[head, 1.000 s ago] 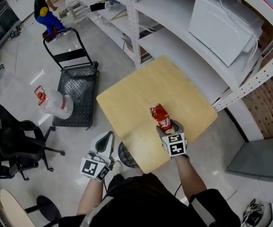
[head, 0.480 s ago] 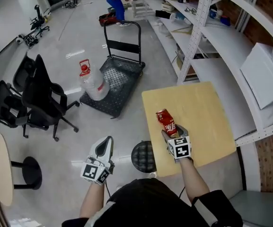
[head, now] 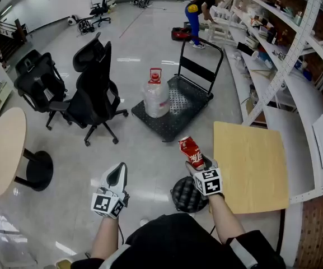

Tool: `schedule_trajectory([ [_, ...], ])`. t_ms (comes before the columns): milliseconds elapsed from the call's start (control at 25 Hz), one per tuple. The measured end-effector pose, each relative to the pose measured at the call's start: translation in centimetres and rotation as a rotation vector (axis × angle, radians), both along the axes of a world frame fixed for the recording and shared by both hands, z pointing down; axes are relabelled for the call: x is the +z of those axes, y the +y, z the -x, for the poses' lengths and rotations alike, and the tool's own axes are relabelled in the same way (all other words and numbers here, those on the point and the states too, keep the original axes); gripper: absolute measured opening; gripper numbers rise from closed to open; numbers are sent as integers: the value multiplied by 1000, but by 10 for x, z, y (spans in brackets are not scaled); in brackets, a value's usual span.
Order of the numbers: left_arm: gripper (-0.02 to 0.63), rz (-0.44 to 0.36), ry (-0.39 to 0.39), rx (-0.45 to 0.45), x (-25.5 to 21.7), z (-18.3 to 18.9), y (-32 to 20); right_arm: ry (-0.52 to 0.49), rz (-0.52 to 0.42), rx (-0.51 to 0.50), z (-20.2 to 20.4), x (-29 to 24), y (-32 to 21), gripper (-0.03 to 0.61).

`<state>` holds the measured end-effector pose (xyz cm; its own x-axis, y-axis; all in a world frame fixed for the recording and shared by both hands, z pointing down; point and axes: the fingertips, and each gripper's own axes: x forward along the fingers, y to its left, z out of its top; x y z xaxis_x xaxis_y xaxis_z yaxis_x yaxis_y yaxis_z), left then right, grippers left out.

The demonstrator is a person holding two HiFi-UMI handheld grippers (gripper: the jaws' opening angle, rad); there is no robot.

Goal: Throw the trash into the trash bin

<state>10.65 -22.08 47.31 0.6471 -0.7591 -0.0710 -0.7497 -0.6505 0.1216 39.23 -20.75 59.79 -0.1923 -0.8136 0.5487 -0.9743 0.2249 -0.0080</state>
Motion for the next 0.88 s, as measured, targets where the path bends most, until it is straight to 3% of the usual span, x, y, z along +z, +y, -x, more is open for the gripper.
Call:
schedule_trajectory([
  [440, 3, -13, 9, -261, 5, 195, 46, 9, -6, -359, 220, -5, -15, 307],
  [640, 3, -10, 3, -451, 12, 289, 89, 16, -23, -533, 317, -15, -22, 307],
  [880, 3, -26, 19, -677, 18, 359, 154, 20, -39, -758, 412, -17, -11, 307],
])
